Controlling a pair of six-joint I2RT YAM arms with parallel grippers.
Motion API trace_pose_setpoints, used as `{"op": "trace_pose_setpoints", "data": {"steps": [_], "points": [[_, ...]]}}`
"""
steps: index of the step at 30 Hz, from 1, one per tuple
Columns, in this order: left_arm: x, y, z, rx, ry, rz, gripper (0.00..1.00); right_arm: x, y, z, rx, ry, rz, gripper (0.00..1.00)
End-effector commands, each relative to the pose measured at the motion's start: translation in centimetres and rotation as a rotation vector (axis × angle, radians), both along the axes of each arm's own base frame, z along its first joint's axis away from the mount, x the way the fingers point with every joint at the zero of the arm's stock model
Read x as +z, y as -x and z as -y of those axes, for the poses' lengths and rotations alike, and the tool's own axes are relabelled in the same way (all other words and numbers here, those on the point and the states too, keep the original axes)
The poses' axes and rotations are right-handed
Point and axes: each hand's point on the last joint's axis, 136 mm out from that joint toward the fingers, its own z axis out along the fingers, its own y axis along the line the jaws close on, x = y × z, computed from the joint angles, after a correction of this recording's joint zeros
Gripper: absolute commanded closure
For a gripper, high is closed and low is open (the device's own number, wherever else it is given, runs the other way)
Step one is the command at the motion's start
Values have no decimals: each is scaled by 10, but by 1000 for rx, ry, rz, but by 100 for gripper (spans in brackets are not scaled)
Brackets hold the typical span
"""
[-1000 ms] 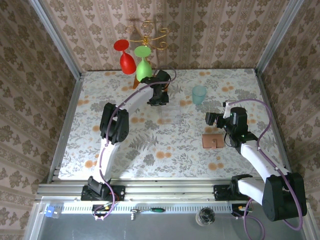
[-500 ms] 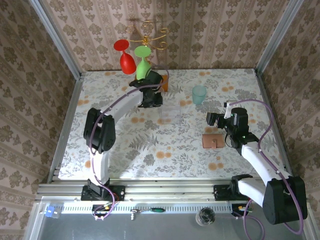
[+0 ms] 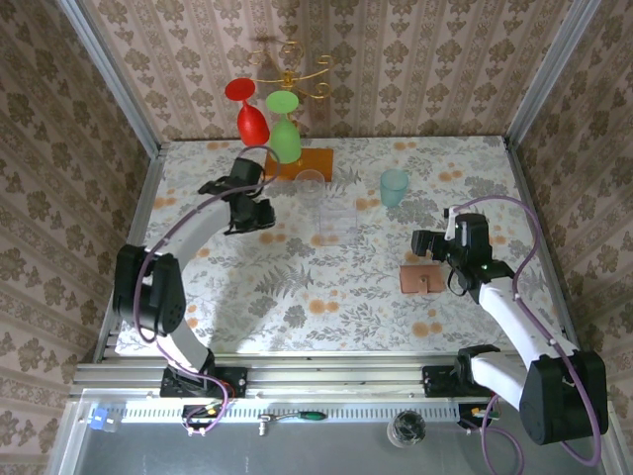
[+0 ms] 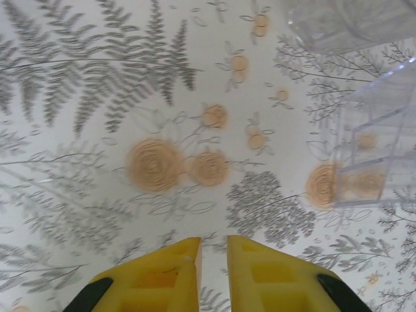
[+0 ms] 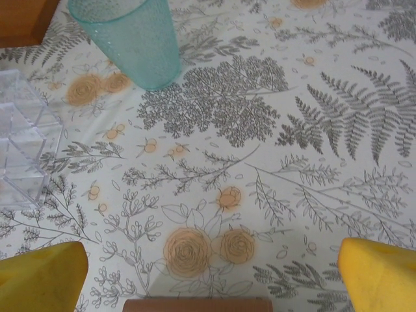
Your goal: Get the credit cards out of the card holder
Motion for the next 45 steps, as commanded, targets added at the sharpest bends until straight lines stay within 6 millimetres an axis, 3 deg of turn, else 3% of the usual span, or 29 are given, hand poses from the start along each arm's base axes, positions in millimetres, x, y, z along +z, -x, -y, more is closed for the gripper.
{"op": "trace_pose_setpoints", "data": {"steps": [1, 13, 18, 22, 27, 45], "points": [[10, 10, -10, -57, 31, 32, 80, 2, 15, 2, -63, -49, -83, 1], [27, 35, -71, -79, 19, 45, 72, -3, 48, 9, -439, -349, -260, 0], [28, 36, -77, -87, 31, 46, 71, -4, 57, 6, -589, -507, -286, 0], [20, 38, -83, -70, 18, 22, 69, -22, 70, 5, -811, -686, -340, 0], [20, 39, -89, -57, 3, 29, 68, -36, 70, -7, -912, -830, -401, 0], [14, 39, -91, -42, -1, 15, 67, -70, 59, -13, -1095, -747, -664, 0]]}}
